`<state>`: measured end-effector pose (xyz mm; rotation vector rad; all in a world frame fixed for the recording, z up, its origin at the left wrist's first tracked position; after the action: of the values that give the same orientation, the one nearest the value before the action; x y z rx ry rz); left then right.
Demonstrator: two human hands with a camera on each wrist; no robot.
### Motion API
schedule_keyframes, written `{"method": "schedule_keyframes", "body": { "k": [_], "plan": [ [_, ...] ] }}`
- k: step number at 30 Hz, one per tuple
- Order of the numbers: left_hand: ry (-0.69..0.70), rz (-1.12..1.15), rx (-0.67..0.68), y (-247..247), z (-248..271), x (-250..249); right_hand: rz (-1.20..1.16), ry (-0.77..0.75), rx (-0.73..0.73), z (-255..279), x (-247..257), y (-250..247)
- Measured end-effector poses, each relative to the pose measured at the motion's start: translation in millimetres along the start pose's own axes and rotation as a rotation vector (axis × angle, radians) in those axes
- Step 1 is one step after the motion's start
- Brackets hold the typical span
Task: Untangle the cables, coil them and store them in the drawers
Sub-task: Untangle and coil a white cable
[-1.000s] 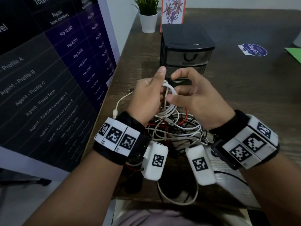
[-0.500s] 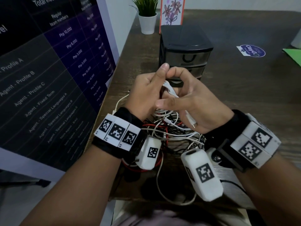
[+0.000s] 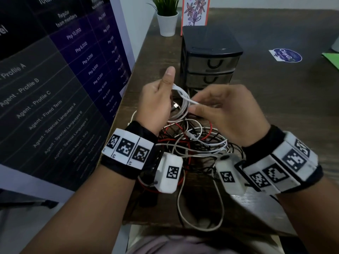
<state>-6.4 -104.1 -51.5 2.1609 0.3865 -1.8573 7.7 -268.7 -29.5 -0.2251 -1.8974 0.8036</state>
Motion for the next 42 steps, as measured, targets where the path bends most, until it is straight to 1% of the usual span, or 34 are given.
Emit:
{"method": "schedule_keyframes", "body": {
  "k": [2,5,7,9,11,12,14,17,20,21,24,26,29,31,35,39,42],
  "plan": [
    [0.015,-0.012,0.035,-1,-1,-2,-0.019,0.028,-0.005,-1,-3,-6],
    [0.093,-0.123,0.077,-3,0,-4,-0.029,0.027,0.076,1,-5,-14],
    [0.148,-0.166,0.073,-5,1,-6,-0.03,0.027,0.116,2,-5,-18],
    [0.159,-0.193,0.07,-4,2,-5,-0.02,0.026,0.11,3,-5,-19],
    [0.117,-0.175,0.078,-2,3,-4,0.021,0.004,0.047,3,-8,-19],
    [0.068,-0.128,0.079,-1,3,-3,0.053,-0.024,0.003,3,-10,-18],
    [-0.059,0.031,0.086,1,5,-3,0.132,-0.083,-0.069,1,-16,-14],
    [-0.21,0.246,0.117,6,9,-6,0.186,-0.098,-0.11,-1,-26,-7],
    [-0.274,0.385,0.156,14,13,-8,0.079,-0.103,-0.129,-4,-31,2],
    [-0.285,0.42,0.163,16,14,-9,0.003,-0.104,-0.128,-4,-31,4],
    [-0.292,0.504,0.176,21,13,-10,-0.331,-0.063,-0.079,-3,-26,9],
    [-0.282,0.511,0.166,22,13,-11,-0.489,-0.019,-0.037,-2,-22,11],
    [-0.245,0.462,0.137,23,13,-13,-0.667,0.033,0.009,-1,-23,14],
    [-0.217,0.413,0.114,23,12,-13,-0.735,0.065,0.034,-1,-25,16],
    [-0.209,0.329,0.078,22,10,-10,-0.745,0.066,0.041,-1,-25,20],
    [-0.238,0.342,0.075,21,10,-9,-0.834,0.104,0.081,1,-24,20],
    [-0.227,0.332,0.063,21,10,-9,-0.916,0.1,0.135,3,-21,18]
  ]
}}
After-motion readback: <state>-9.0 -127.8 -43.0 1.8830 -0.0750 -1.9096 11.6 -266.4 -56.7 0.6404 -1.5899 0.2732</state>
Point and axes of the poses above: each hand's wrist, its own z-axis away from the middle knuckle, its own y-axis out of the palm, x = y × z, the point moved 2 cm from there along -z, towards the middle knuckle, and after that the axes turned 6 degrees about z, right-handed, at the moved point
